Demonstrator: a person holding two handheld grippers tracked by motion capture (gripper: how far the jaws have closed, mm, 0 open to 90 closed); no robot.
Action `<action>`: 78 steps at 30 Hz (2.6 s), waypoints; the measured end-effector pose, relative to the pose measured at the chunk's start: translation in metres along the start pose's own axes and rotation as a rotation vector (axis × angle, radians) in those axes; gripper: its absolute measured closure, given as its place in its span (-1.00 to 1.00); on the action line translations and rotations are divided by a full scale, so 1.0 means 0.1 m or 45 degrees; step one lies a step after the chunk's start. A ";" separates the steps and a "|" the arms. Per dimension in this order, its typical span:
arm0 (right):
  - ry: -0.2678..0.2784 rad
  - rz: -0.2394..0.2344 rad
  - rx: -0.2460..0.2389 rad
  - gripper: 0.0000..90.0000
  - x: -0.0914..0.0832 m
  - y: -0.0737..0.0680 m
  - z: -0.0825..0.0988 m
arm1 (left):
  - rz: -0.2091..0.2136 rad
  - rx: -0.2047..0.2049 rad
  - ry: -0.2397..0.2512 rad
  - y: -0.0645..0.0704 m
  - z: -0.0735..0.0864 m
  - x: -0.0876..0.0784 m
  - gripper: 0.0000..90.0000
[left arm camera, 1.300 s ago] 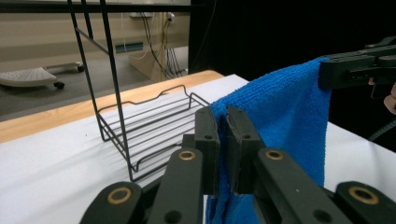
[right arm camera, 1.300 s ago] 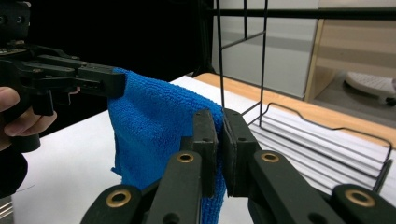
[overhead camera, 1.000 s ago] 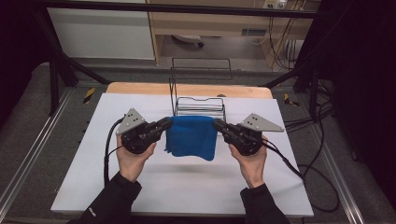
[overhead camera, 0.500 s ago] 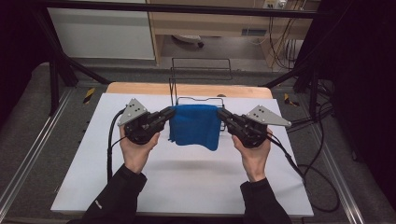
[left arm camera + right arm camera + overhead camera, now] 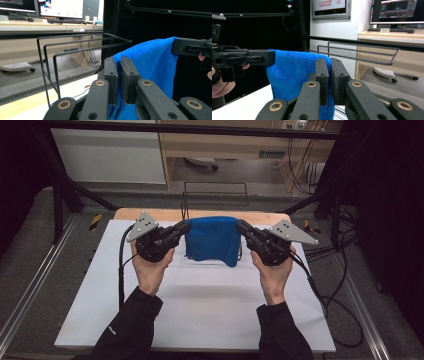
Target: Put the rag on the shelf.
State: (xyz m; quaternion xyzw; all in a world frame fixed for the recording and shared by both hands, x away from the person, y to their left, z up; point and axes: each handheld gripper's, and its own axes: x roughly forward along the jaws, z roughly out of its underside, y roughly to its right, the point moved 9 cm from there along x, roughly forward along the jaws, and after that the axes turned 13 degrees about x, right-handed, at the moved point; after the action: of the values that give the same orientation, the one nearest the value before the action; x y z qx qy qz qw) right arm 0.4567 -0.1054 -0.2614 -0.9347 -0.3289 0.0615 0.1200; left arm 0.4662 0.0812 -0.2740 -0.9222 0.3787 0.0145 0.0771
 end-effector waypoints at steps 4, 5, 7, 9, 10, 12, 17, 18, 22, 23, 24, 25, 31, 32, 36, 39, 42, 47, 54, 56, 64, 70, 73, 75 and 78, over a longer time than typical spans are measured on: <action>0.010 0.009 -0.017 0.90 0.01 0.01 -0.06 | -0.002 0.000 0.019 -0.02 -0.07 0.02 0.87; 0.015 0.009 -0.025 0.90 0.02 0.01 -0.08 | -0.003 -0.001 0.024 -0.03 -0.09 0.02 0.87; 0.023 0.014 -0.021 0.90 0.03 0.01 -0.12 | -0.004 0.000 0.030 -0.04 -0.12 0.04 0.87; 0.034 0.017 -0.026 0.90 0.04 0.01 -0.17 | -0.006 0.001 0.037 -0.05 -0.16 0.05 0.87; 0.037 0.018 -0.029 0.90 0.04 0.01 -0.19 | -0.009 0.001 0.039 -0.06 -0.18 0.05 0.87; 0.044 0.022 -0.038 0.90 0.05 0.02 -0.23 | -0.012 0.001 0.051 -0.06 -0.22 0.06 0.87; 0.060 0.028 -0.046 0.90 0.05 0.02 -0.32 | -0.012 0.003 0.073 -0.08 -0.31 0.09 0.87; 0.067 0.030 -0.047 0.90 0.05 0.02 -0.35 | -0.012 -0.003 0.083 -0.08 -0.33 0.10 0.87; 0.084 0.040 -0.059 0.90 0.05 0.02 -0.45 | -0.014 0.003 0.091 -0.10 -0.39 0.14 0.87; 0.086 0.042 -0.067 0.90 0.05 0.02 -0.47 | -0.017 0.006 0.092 -0.11 -0.40 0.14 0.87; 0.086 0.042 -0.067 0.90 0.05 0.02 -0.47 | -0.018 0.008 0.094 -0.11 -0.42 0.15 0.87; 0.087 0.044 -0.066 0.90 0.06 0.02 -0.48 | -0.017 0.009 0.095 -0.12 -0.43 0.16 0.87; 0.096 0.057 -0.075 0.90 0.09 0.05 -0.59 | -0.030 0.025 0.100 -0.16 -0.52 0.20 0.87; 0.097 0.059 -0.075 0.90 0.10 0.05 -0.60 | -0.030 0.023 0.103 -0.16 -0.54 0.20 0.87; 0.102 0.066 -0.088 0.90 0.12 0.06 -0.66 | -0.038 0.026 0.119 -0.19 -0.61 0.22 0.87; 0.110 0.066 -0.090 0.90 0.14 0.07 -0.70 | -0.044 0.027 0.125 -0.22 -0.66 0.24 0.87; 0.120 0.067 -0.093 0.90 0.17 0.07 -0.75 | -0.051 0.033 0.130 -0.25 -0.70 0.25 0.87; 0.129 0.068 -0.093 0.90 0.20 0.07 -0.82 | -0.063 0.033 0.146 -0.30 -0.80 0.27 0.87; 0.148 0.071 -0.107 0.90 0.25 0.07 -0.96 | -0.074 0.042 0.161 -0.36 -0.93 0.30 0.87; 0.149 0.074 -0.112 0.90 0.26 0.07 -1.00 | -0.076 0.039 0.162 -0.38 -0.96 0.31 0.87; 0.154 0.080 -0.117 0.90 0.33 0.09 -1.08 | -0.087 0.028 0.165 -0.46 -1.05 0.36 0.87; 0.170 0.076 -0.110 0.90 0.38 0.12 -1.17 | -0.099 0.046 0.172 -0.50 -1.13 0.40 0.87; 0.171 0.079 -0.107 0.90 0.40 0.15 -1.20 | -0.108 0.058 0.169 -0.52 -1.18 0.43 0.87; 0.174 0.082 -0.106 0.90 0.42 0.16 -1.23 | -0.114 0.056 0.166 -0.54 -1.20 0.45 0.87; 0.172 0.084 -0.106 0.91 0.46 0.18 -1.26 | -0.121 0.056 0.166 -0.58 -1.23 0.48 0.87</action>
State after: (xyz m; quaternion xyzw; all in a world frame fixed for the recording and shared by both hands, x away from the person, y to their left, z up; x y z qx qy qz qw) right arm 0.5276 -0.1138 -0.1466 -0.9512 -0.2913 -0.0116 0.1010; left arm 0.5371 0.0693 -0.1491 -0.9362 0.3389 -0.0576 0.0730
